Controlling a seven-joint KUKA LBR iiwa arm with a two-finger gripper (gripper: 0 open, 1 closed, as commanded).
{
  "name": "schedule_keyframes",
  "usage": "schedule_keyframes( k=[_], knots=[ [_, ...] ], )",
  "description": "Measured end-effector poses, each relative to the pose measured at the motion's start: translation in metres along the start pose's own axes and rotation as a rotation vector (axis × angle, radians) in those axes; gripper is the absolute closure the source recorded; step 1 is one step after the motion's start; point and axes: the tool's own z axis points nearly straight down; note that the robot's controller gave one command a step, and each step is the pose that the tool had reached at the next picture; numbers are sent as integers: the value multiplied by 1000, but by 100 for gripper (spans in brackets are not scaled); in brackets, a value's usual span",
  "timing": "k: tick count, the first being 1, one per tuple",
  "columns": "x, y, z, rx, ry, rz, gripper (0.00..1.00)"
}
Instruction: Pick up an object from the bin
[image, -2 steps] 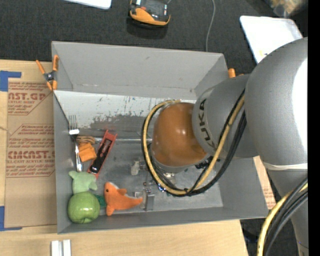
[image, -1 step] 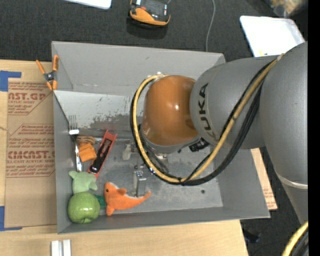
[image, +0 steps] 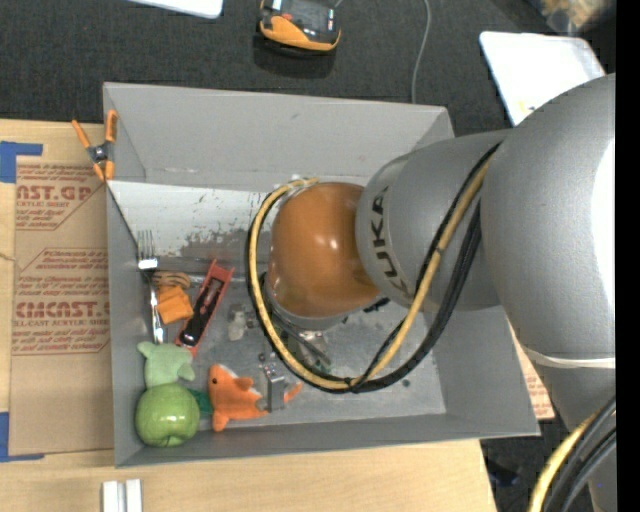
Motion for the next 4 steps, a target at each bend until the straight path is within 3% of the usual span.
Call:
schedule_keyframes(
  k=[1,2,3,4],
  knots=[
    [13,-7,26,-2,8,-21,0],
    [4,-19,49,0,9,-94,0],
    [-2,15,34,-2,4,-212,0],
    [1,14,40,-2,7,-185,0]
  ],
)
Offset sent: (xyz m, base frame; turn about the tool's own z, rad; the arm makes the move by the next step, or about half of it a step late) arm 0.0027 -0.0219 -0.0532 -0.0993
